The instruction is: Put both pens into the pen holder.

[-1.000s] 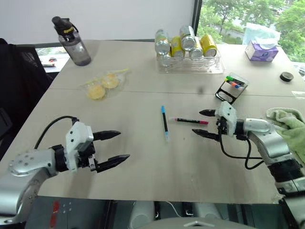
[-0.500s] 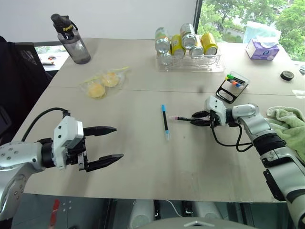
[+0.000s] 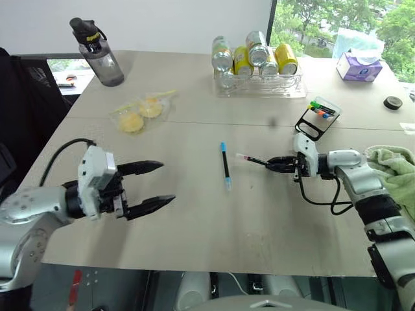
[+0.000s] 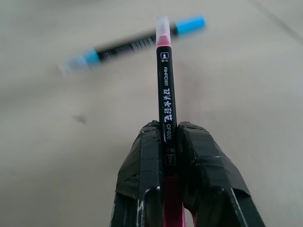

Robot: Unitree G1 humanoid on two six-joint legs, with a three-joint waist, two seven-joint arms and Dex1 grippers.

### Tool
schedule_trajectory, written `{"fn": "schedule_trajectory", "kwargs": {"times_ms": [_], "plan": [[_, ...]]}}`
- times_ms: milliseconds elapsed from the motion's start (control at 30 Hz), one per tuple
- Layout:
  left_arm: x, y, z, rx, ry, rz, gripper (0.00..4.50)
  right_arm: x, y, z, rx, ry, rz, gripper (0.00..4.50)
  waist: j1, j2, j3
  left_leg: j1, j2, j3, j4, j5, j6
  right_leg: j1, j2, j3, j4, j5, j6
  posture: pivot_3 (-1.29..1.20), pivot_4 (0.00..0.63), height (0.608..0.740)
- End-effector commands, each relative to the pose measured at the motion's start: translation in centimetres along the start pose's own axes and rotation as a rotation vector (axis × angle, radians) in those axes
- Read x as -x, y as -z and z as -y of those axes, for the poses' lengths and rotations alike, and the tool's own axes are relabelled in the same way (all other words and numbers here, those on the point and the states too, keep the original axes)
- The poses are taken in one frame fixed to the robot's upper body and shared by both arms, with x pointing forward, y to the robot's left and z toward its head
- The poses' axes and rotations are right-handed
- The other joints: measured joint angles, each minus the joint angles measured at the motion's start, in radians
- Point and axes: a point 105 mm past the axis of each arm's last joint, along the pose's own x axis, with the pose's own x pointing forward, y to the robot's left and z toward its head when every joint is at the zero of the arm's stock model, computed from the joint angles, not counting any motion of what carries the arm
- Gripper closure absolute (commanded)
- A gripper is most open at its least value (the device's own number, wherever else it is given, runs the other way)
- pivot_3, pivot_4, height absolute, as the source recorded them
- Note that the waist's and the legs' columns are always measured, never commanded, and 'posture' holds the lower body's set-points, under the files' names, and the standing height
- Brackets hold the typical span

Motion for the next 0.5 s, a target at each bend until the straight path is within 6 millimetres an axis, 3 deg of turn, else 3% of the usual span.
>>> {"fn": "schedule_trajectory", "kwargs": {"times_ms": [33,200,333,500], "plan": [[-2.3,-1.7,0.8,0.074,0.009,0.155,0.00,0.2,-4.6,-1.1,0.043,-0.013,0.162,4.49,-0.001,0.000,0.000,0.000,0.000,0.000,0.000,0.000,0.000,0.000,0.000,0.000,0.001,0.000,0.000,0.00,0.150,0.739],[-5.5,-4.4,-0.3,0.262,-0.016,0.411,0.00,-1.1,-8.6,-3.6,0.016,-0.057,0.328,4.49,0.003,-0.001,0.000,0.001,0.000,-0.004,0.001,0.000,0.000,0.002,0.000,-0.002,0.001,0.000,0.000,0.00,0.150,0.739],[-6.8,-5.8,-1.1,0.333,-0.030,0.512,0.00,-1.9,-10.3,-4.8,-0.004,-0.076,0.393,4.49,0.001,-0.001,0.000,0.001,-0.001,-0.006,0.002,0.000,0.000,0.004,0.000,-0.004,0.000,0.000,0.000,0.00,0.150,0.739],[-8.1,-5.2,-0.3,0.351,0.020,0.488,0.00,-2.5,-11.9,-5.7,-0.014,-0.099,0.453,4.49,0.002,-0.001,0.000,0.001,-0.001,-0.007,0.002,0.000,0.000,0.006,0.001,-0.005,0.000,0.000,0.000,0.00,0.150,0.739]]}}
